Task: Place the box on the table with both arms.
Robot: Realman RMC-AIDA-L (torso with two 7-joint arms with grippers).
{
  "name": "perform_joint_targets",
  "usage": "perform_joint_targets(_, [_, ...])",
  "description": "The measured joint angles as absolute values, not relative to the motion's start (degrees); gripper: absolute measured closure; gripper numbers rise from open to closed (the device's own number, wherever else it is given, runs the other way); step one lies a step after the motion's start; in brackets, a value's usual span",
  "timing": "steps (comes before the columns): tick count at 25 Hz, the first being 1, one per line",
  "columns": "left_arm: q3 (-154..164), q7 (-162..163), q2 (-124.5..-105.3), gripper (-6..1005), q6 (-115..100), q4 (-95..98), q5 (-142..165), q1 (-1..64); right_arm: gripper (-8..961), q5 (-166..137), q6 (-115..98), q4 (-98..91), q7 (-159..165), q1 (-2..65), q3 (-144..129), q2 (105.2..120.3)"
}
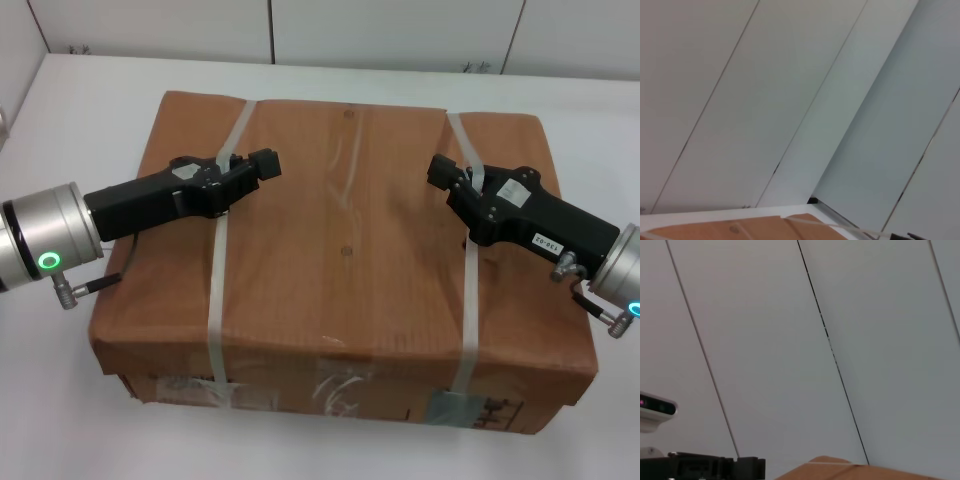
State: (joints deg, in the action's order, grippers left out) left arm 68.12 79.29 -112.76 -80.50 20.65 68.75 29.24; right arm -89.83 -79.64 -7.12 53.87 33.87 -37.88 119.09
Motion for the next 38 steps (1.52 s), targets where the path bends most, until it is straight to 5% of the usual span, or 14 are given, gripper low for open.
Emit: perform_joint_targets(38, [68.8,77.54,-113.78,899,-74.99,20.21,70.27,29.52,911,-89.78,-74.71,-6.91,53.78,34.63,-37.45,119.09])
